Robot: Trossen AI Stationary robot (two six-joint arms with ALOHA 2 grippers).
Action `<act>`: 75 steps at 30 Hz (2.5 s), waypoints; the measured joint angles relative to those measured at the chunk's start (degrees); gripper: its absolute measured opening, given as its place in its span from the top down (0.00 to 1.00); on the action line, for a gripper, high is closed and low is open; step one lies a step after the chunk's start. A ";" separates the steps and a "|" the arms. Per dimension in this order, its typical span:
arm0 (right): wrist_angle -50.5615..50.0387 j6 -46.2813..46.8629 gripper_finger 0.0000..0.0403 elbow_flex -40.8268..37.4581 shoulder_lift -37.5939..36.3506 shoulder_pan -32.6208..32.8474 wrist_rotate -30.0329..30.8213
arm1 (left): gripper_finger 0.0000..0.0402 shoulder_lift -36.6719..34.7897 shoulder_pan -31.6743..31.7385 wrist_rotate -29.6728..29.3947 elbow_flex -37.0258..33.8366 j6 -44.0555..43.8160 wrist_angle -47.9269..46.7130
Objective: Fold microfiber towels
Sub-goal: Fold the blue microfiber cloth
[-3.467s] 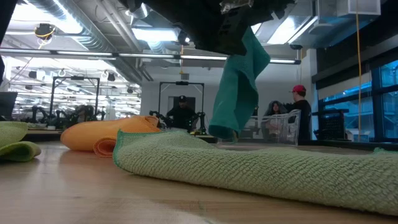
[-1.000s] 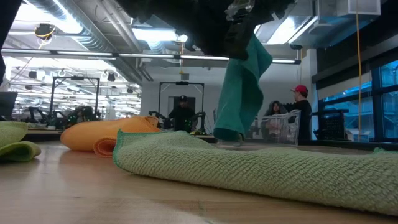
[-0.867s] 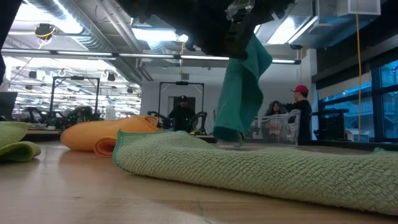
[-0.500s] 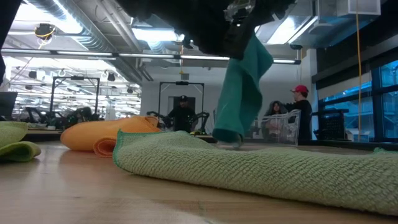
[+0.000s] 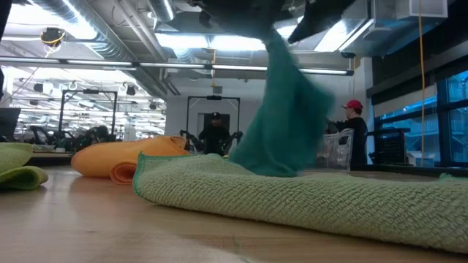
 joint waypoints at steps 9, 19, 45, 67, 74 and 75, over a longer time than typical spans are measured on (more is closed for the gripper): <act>-8.64 10.27 0.82 -5.02 -0.02 1.54 -11.73 | 1.00 -4.36 -0.81 -2.74 -0.02 4.23 -3.96; 15.70 13.86 0.83 -21.96 0.00 10.43 -4.16 | 1.00 -8.22 -0.72 -3.57 0.00 7.35 -4.80; 53.40 -4.65 0.61 -27.59 8.72 16.94 -8.17 | 1.00 -8.13 4.25 -0.80 3.62 12.91 -1.97; 65.71 -12.87 0.37 -25.56 24.88 19.53 22.06 | 1.00 -8.13 2.58 -6.39 9.38 17.32 -5.97; 73.05 -13.69 0.37 -25.53 31.21 18.96 35.92 | 1.00 -8.13 2.51 -5.37 9.38 15.83 -5.96; 73.10 -13.65 0.37 -25.53 31.33 18.70 36.09 | 1.00 -8.13 2.47 -5.35 9.38 15.83 -5.95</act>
